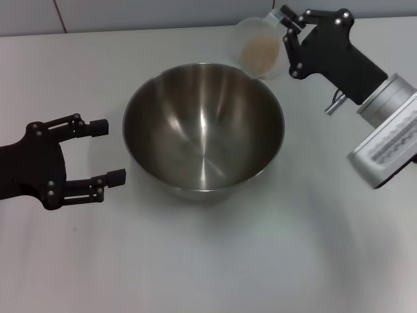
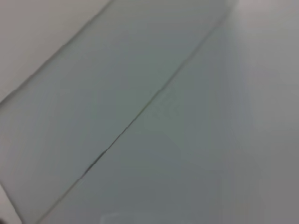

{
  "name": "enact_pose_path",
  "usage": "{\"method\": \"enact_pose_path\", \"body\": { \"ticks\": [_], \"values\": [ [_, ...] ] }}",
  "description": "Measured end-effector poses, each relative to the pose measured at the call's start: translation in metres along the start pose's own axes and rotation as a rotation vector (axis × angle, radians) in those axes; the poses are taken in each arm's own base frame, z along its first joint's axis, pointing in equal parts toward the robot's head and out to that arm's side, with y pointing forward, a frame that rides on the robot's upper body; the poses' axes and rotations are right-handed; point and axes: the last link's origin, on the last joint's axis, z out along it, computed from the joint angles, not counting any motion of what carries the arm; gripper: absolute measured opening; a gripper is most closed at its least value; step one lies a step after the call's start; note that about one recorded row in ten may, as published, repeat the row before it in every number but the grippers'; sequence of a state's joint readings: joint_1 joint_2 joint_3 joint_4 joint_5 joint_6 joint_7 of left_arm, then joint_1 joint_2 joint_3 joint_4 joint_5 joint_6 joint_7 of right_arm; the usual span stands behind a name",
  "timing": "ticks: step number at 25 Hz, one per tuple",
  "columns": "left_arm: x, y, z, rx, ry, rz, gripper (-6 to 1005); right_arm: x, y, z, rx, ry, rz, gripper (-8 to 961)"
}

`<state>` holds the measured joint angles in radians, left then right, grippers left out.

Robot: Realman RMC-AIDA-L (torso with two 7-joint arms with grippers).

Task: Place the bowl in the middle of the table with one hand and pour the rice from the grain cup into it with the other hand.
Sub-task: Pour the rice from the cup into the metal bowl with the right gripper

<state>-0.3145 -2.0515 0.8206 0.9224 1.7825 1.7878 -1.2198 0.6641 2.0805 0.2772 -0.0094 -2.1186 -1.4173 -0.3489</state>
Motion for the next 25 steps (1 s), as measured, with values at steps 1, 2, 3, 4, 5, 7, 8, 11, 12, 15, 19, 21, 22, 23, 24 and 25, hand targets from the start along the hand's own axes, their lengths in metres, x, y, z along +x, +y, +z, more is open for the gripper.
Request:
{"method": "enact_pose_path", "body": {
  "ticks": [1,2,3,4,5,7,8,11,12,15,19,21,22,23,24,25],
  "values": [
    [0.000,0.000,-0.001,0.005,0.003,-0.004,829,-0.002,0.002,0.002,0.001,-0.008,-0.082,9],
    [0.000,0.000,-0.001,0.005,0.003,-0.004,829,-0.002,0.002,0.002,0.001,-0.008,-0.082,9],
    [0.000,-0.001,-0.002,0.007,0.004,-0.004,829,-0.003,0.003,0.002,0.001,-0.011,-0.127,9],
    [0.000,-0.001,-0.002,0.008,0.004,-0.005,829,-0.004,0.004,0.003,0.002,-0.014,-0.179,10],
    [0.000,-0.001,-0.002,0.008,0.004,-0.005,829,-0.005,0.005,0.004,0.003,-0.017,-0.227,10],
    [0.000,-0.001,-0.002,0.008,0.004,-0.005,829,-0.007,0.006,0.005,0.010,-0.021,-0.320,10],
    [0.000,-0.001,-0.002,0.008,0.003,-0.005,829,-0.008,0.007,0.006,0.013,-0.022,-0.357,10],
    [0.001,-0.002,-0.004,0.014,0.003,-0.005,829,-0.010,0.008,0.007,0.020,-0.029,-0.521,10],
    [0.001,-0.003,-0.005,0.022,0.006,-0.004,829,-0.010,0.008,0.007,0.020,-0.029,-0.521,10],
    [0.001,-0.004,-0.009,0.038,0.013,0.002,829,-0.013,0.010,0.009,0.031,-0.038,-0.653,10],
    [0.003,-0.004,-0.009,0.038,0.020,0.006,829,-0.017,0.014,0.011,0.031,-0.050,-0.782,10],
    [0.003,-0.004,-0.010,0.036,0.020,0.008,829,-0.020,0.017,0.012,0.031,-0.065,-0.833,10],
    [0.003,-0.004,-0.010,0.036,0.020,0.008,829,-0.021,0.018,0.013,0.031,-0.069,-0.850,10],
    [0.003,-0.004,-0.010,0.037,0.019,0.010,829,-0.021,0.018,0.013,0.031,-0.069,-0.850,10],
    [0.003,-0.004,-0.010,0.038,0.019,0.013,829,-0.023,0.019,0.012,0.031,-0.085,-0.879,10],
    [0.003,-0.004,-0.010,0.038,0.019,0.013,829,-0.023,0.019,0.012,0.031,-0.085,-0.879,10]
  ]
}}
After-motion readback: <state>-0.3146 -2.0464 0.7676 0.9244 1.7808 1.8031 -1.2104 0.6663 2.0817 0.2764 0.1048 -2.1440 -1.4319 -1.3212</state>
